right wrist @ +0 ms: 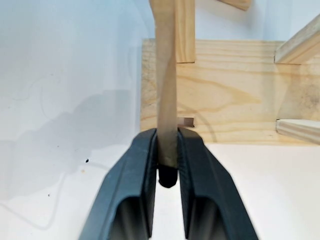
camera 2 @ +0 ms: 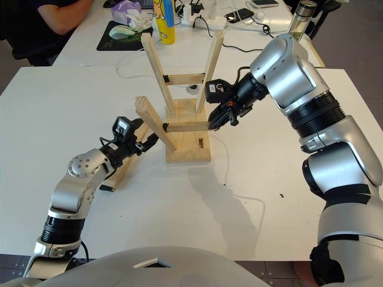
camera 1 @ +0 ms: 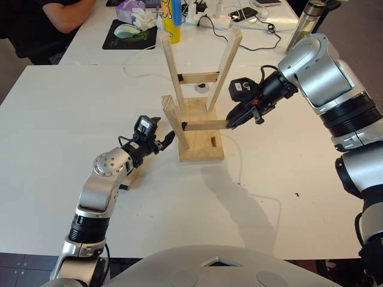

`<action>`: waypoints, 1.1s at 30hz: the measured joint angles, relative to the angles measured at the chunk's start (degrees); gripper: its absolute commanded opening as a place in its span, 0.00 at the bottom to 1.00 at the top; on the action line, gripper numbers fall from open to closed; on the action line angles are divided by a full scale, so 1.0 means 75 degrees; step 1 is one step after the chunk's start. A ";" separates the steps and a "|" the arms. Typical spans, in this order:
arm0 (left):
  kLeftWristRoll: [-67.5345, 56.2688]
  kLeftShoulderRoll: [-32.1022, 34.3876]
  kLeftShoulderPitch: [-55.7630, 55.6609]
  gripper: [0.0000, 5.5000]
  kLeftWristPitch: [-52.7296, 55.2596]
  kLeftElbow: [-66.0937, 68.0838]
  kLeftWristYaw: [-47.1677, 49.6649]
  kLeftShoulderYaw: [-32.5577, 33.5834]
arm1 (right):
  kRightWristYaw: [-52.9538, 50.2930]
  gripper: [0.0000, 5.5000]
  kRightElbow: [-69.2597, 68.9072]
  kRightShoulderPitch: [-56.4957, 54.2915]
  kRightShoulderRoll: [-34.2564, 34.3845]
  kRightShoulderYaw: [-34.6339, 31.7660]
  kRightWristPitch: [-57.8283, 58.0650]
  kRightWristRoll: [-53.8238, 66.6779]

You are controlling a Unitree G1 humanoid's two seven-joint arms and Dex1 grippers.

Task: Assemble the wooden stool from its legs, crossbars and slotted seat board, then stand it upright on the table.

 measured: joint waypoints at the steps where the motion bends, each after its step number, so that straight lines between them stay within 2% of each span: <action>1: -0.0001 -0.0001 0.0000 0.61 0.0001 0.0000 0.0000 -0.0001 | -0.0004 0.08 -0.0046 0.0027 -0.0002 0.0021 -0.0022 -0.0029; 12: -0.0002 -0.0052 -0.0007 0.61 0.0000 0.0002 0.0048 -0.0007 | -0.0011 0.08 -0.0283 0.0085 0.0044 0.0273 -0.0599 -0.0542; 27: 0.0002 -0.0046 -0.0005 0.61 -0.0042 0.0157 0.0053 0.0016 | -0.0064 0.08 -0.1415 0.0235 0.0093 -0.0071 -0.0250 -0.0810; 33: -0.0004 -0.0050 -0.0003 0.61 -0.0044 0.0153 0.0049 0.0005 | -0.0330 0.08 -0.1557 0.0562 -0.0064 -0.0064 -0.0719 -0.1221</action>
